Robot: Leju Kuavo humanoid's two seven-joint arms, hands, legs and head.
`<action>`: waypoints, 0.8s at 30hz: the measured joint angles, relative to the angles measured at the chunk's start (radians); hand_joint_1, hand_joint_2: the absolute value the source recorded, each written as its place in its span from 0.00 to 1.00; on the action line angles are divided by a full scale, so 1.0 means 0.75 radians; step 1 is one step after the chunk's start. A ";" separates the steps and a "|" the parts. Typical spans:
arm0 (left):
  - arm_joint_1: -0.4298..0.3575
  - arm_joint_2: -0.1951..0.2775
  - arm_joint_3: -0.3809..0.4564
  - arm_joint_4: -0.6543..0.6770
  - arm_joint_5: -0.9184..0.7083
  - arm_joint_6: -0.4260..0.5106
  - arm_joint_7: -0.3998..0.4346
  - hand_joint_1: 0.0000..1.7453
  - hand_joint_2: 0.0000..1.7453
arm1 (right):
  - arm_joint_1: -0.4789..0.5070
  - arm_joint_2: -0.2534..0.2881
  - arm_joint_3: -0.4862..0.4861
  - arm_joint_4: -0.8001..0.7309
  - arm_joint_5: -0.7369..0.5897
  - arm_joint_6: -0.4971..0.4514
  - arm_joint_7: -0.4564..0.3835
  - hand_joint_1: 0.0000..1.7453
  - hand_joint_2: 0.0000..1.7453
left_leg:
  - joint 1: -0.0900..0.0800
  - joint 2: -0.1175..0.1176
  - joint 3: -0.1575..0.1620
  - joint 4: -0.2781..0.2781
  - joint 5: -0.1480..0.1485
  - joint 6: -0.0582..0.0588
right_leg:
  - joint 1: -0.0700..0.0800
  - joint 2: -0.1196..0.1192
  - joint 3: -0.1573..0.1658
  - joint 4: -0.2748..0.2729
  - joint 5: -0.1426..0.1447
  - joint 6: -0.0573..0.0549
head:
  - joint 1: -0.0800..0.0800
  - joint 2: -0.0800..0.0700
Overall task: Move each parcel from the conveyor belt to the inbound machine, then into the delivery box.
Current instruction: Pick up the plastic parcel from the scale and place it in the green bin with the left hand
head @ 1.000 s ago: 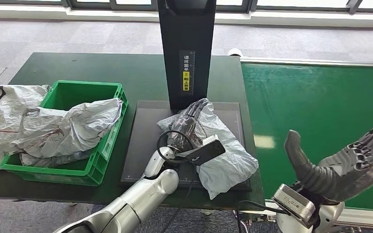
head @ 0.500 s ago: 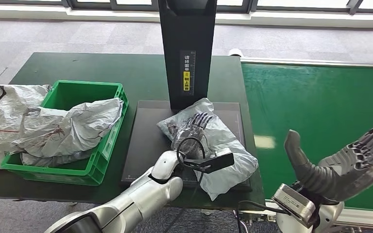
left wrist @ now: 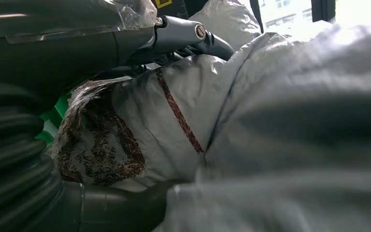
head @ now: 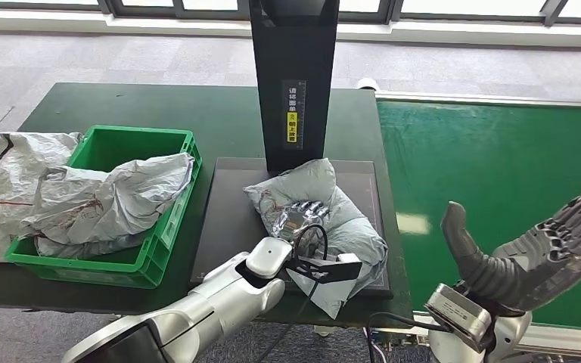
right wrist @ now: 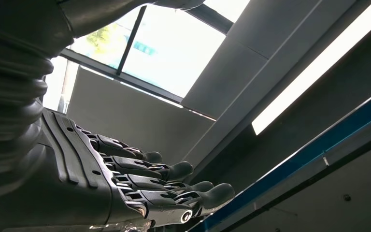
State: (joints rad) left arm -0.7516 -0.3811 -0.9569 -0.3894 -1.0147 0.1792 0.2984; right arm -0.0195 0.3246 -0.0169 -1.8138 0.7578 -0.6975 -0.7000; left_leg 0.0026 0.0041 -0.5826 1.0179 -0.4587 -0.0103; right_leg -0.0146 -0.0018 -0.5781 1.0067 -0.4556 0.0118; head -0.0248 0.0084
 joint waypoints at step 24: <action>-0.037 0.000 -0.062 0.070 0.008 -0.098 -0.012 1.00 1.00 | 0.001 0.000 -0.016 0.001 -0.017 0.000 0.000 0.00 1.00 | 0.000 0.000 0.015 -0.001 -0.004 0.001 | 0.000 -0.001 0.016 -0.001 -0.005 0.000 | 0.000 0.000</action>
State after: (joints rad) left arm -0.7791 -0.3811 -1.0038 -0.3367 -1.0085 0.1059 0.2897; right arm -0.0186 0.3246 -0.0285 -1.8132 0.7448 -0.6973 -0.7000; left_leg 0.0026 0.0040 -0.5711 1.0175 -0.4615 -0.0093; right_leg -0.0146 -0.0025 -0.5658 1.0058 -0.4595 0.0118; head -0.0248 0.0084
